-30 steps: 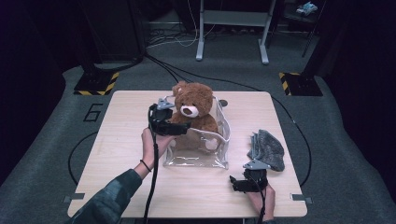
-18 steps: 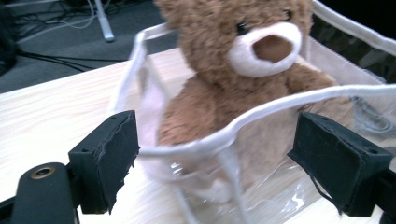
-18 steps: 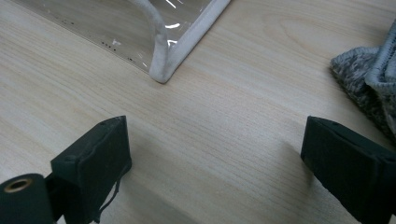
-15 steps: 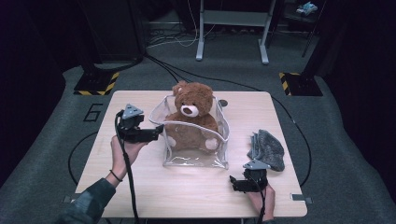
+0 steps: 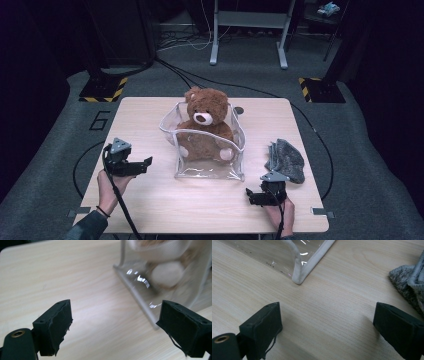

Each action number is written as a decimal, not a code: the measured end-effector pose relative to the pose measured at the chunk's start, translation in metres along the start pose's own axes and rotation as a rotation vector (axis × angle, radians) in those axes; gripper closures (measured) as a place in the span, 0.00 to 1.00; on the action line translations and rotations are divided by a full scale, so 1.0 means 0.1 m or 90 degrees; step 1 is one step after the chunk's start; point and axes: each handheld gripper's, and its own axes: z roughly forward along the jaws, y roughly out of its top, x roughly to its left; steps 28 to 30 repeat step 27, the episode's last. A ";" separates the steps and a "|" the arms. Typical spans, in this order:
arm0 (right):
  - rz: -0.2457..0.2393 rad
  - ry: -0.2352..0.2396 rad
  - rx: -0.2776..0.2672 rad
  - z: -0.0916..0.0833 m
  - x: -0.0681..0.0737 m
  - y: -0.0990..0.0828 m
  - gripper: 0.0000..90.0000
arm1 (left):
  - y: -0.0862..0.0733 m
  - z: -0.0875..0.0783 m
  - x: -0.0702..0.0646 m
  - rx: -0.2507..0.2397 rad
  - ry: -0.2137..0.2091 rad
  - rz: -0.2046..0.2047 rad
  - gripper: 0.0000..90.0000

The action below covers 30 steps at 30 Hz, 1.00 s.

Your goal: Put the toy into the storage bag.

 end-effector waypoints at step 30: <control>-0.002 -0.001 0.007 0.02 0.00 0.01 0.05 | -0.94 0.39 0.28 0.054 0.069 -0.040 0.06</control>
